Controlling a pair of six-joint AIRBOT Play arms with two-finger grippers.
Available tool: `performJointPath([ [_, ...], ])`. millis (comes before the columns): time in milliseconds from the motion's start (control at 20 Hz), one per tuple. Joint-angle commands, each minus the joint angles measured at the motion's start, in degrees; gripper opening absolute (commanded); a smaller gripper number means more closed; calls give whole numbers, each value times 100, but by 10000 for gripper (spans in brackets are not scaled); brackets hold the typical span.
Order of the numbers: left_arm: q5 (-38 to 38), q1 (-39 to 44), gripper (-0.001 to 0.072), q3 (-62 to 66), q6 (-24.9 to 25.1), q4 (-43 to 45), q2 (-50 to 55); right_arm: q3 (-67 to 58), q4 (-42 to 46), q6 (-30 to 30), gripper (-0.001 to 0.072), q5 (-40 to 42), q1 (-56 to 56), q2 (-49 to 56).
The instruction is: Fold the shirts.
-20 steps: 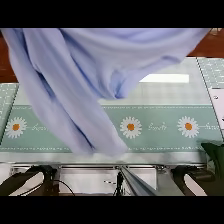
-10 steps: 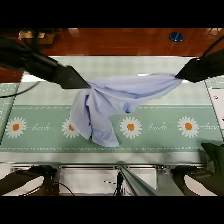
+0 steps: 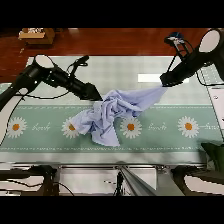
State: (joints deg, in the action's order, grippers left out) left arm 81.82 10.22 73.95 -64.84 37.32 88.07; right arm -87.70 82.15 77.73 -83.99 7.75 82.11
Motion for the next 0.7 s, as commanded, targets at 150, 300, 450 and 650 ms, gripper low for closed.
performJointPath([
  [150,870,-1572,405,-129,-522,498,-496,9,92,-155,26,197,9,136],
  [300,1014,-2208,403,-868,-424,651,-1051,9,90,-155,25,245,9,136],
  [450,684,-2702,404,-2509,-225,645,-1674,9,76,-155,25,343,9,136],
  [650,-428,-2924,633,-4190,-181,645,-1875,9,66,-153,25,367,9,136],
])
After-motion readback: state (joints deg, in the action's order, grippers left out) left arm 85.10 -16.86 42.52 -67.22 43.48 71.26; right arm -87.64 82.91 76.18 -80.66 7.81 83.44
